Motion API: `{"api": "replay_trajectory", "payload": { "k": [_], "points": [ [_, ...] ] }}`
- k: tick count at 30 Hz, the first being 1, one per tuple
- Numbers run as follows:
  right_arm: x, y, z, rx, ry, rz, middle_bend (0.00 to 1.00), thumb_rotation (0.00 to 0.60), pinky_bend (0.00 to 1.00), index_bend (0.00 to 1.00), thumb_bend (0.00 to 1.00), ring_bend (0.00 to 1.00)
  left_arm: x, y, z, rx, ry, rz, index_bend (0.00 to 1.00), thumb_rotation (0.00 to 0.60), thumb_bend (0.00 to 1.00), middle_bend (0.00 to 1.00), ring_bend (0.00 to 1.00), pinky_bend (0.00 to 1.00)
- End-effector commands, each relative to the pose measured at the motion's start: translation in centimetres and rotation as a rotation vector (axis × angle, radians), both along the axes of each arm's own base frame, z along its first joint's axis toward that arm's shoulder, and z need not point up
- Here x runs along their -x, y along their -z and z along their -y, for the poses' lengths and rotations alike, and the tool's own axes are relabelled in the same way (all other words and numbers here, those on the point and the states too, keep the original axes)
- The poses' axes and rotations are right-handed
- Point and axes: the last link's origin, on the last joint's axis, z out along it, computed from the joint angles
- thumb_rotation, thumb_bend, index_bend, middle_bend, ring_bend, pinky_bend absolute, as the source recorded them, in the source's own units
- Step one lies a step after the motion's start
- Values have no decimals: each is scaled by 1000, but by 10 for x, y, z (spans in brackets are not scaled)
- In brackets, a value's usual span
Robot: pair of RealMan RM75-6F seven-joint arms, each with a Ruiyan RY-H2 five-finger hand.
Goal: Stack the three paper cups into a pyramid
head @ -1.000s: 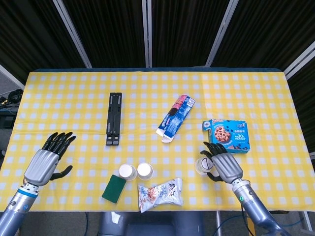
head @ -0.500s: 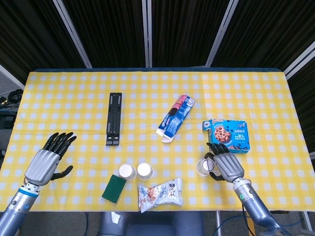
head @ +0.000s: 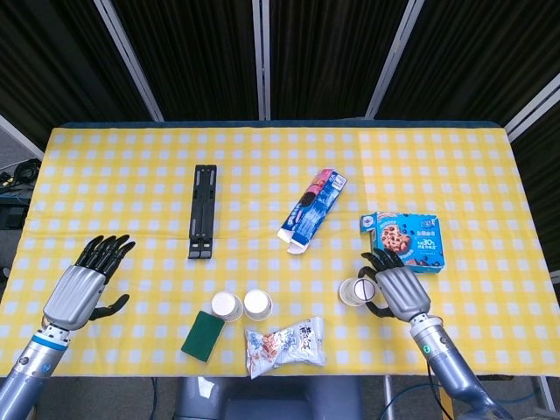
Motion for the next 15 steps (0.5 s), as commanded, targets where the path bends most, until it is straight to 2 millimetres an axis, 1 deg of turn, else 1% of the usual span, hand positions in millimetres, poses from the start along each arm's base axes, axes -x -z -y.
{"api": "replay_trajectory", "payload": {
  "k": [1, 3, 7, 11, 12, 15],
  "points": [
    [-18, -5, 3, 9, -46, 27, 121, 600, 0, 444, 249, 0, 0, 0, 0, -1, -1, 1, 0, 600, 297, 0, 0, 0],
    [-32, -7, 4, 7, -77, 48, 121, 600, 0, 444, 249, 0, 0, -1, 0, -1, -2, 2, 0, 600, 297, 0, 0, 0],
    [-66, -10, 5, -6, -151, 87, 123, 600, 0, 445, 248, 0, 1, -1, 0, 1, -4, 2, 0, 600, 297, 0, 0, 0],
    [-96, -7, 3, -30, -212, 123, 133, 600, 0, 451, 248, 0, 1, -2, -1, 2, -6, 6, 0, 600, 297, 0, 0, 0],
    [-109, -4, 2, -44, -244, 141, 133, 600, 0, 451, 249, 0, 2, -2, -1, 2, -8, 8, 0, 600, 297, 0, 0, 0],
    [-123, 1, 3, -58, -264, 155, 133, 600, 0, 451, 250, 0, 2, -2, -2, 5, -10, 11, 0, 600, 297, 0, 0, 0]
  ]
}}
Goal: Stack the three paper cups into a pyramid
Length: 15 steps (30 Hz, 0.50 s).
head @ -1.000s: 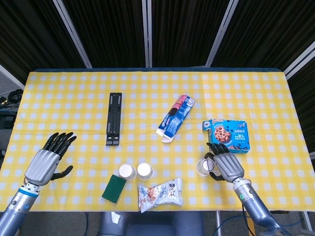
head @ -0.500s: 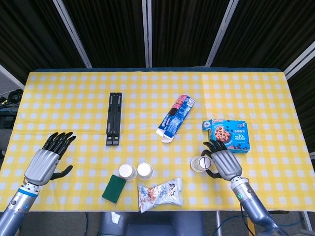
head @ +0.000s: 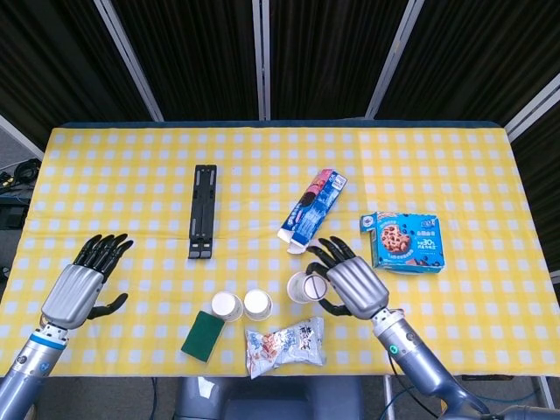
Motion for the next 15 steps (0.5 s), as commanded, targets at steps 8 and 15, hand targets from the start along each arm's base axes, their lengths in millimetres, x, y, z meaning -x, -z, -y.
{"api": "replay_trajectory", "payload": {
  "k": [8, 15],
  "points": [
    [-54, 24, -2, -50, -84, 32, 133, 600, 0, 453, 250, 0, 1, 0, -1, 21, -3, 4, 0, 600, 297, 0, 0, 0],
    [-78, 42, -3, -63, -116, 26, 133, 600, 0, 456, 250, 0, 2, -1, -1, 33, -6, 16, 0, 600, 297, 0, 0, 0]
  ]
}}
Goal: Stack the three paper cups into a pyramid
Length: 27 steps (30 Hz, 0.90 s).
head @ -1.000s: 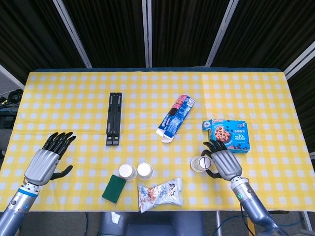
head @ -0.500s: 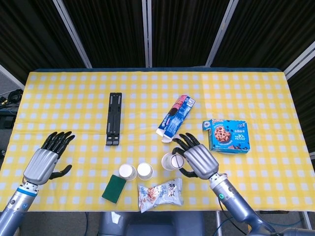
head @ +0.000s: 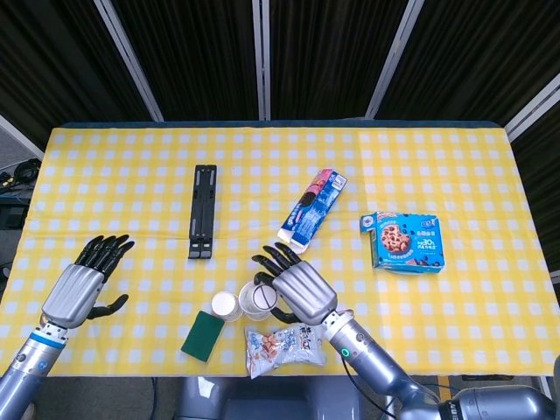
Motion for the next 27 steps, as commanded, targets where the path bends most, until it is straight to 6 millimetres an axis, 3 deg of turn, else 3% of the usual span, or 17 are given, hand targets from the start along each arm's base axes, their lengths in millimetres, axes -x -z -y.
{"api": "replay_trajectory", "payload": {
  "k": [1, 15, 27],
  "points": [
    [-10, 8, 0, -2, -10, -5, 133, 600, 0, 457, 250, 0, 0, -1, 0, 3, 0, 3, 0, 600, 298, 0, 0, 0],
    [-20, 29, 2, -13, 2, -30, 133, 600, 0, 458, 249, 0, 3, -2, -3, 10, -11, 19, 0, 600, 298, 0, 0, 0],
    [-22, 31, 2, -7, 8, -32, 133, 600, 0, 458, 249, 0, 3, -2, -3, 14, -12, 18, 0, 600, 297, 0, 0, 0]
  ]
}}
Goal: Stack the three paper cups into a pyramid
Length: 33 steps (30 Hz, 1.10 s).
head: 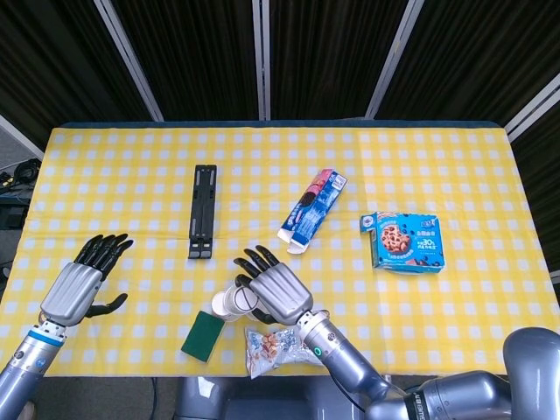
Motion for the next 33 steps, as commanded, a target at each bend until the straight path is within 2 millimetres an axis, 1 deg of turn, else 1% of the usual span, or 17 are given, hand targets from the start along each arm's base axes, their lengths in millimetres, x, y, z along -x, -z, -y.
{"api": "replay_trajectory", "payload": {
  "k": [1, 13, 21, 24, 30, 33],
  "points": [
    [0, 0, 0, 3, -1, -1, 133, 600, 0, 458, 249, 0, 0, 0, 0, 0, 0, 0, 0, 600, 298, 0, 0, 0],
    [-1, 6, -5, -8, -11, -16, 128, 600, 0, 451, 245, 0, 0, 0, 0, 0, -5, -3, 0, 600, 298, 0, 0, 0],
    [-4, 5, -6, -3, -16, 2, 58, 600, 0, 294, 188, 0, 1, -1, -1, 0, -7, -1, 0, 600, 298, 0, 0, 0],
    [-4, 4, -7, 3, -20, 0, 42, 600, 0, 253, 176, 0, 1, 0, -1, 0, -9, -3, 0, 600, 298, 0, 0, 0],
    [-5, -1, -8, 18, -28, -10, 32, 600, 0, 216, 174, 0, 1, -1, -1, -1, -12, -2, 0, 600, 298, 0, 0, 0],
    [-3, -6, -8, 38, -30, -19, 23, 600, 0, 204, 173, 0, 2, -1, -1, -3, -13, -2, 0, 600, 297, 0, 0, 0]
  ]
}}
